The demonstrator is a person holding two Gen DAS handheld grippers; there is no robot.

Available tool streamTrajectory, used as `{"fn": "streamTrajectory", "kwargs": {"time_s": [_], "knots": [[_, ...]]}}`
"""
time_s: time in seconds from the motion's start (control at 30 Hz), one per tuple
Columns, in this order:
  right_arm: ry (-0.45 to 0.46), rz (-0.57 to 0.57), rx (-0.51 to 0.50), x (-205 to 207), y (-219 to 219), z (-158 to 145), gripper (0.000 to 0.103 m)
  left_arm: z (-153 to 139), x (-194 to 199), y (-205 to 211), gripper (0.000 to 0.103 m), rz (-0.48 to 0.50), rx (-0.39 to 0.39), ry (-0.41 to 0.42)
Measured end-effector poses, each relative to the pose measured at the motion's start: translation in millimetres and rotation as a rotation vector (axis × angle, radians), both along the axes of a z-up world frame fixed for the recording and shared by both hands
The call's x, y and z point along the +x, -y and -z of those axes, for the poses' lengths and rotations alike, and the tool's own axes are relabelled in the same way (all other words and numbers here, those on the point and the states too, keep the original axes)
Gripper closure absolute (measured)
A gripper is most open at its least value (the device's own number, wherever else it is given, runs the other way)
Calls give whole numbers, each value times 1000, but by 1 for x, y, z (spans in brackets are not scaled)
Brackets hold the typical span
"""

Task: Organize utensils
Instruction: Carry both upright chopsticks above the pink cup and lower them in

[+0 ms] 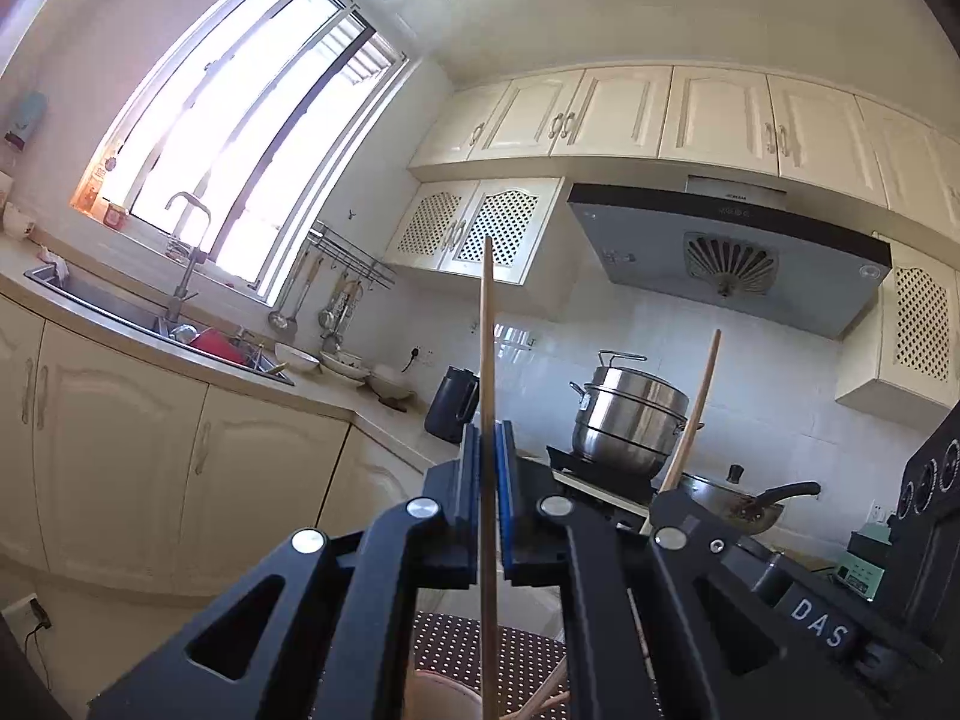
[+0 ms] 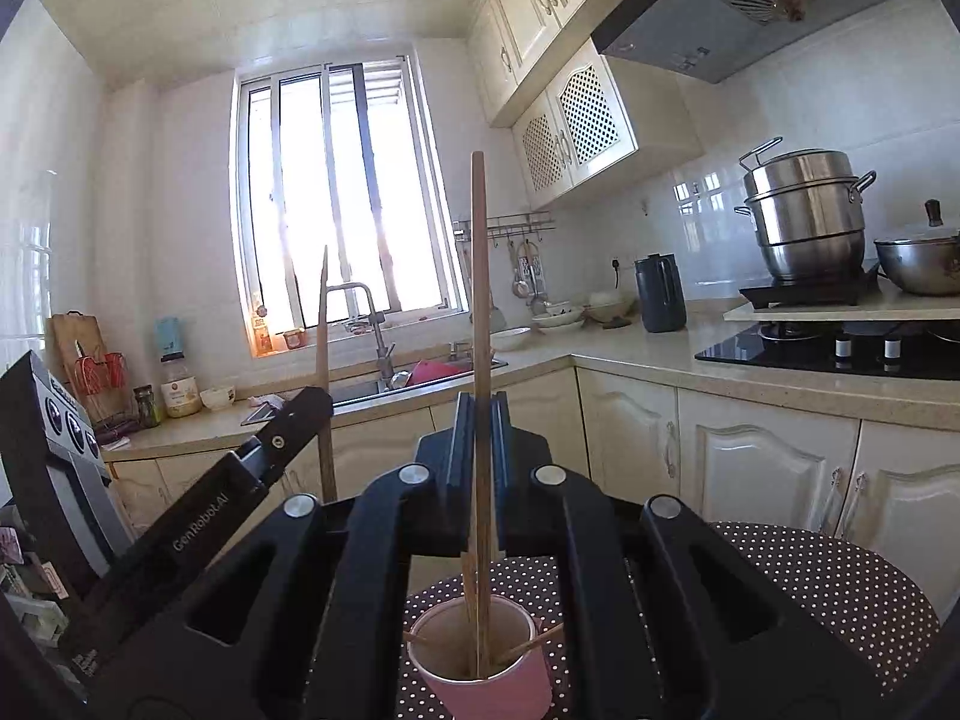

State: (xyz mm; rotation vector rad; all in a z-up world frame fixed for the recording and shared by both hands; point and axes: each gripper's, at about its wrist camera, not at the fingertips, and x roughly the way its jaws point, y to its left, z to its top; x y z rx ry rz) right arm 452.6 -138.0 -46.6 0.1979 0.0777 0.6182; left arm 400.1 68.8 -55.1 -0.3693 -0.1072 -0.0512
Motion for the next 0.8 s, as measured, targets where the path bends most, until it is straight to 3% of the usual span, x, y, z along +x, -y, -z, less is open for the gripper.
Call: {"fn": "streamTrajectory", "kwargs": {"time_s": [0.4,0.57,0.8], "knots": [[2,-51,12,12,-2,19,97,8,14,15,97,-69,106,37],[-15,-76,4,13,-4,28,97,15,4,28,97,-85,211,91],[-14,-94,-4,9,-7,29,97,16,1,17,97,-123,157,77]]}}
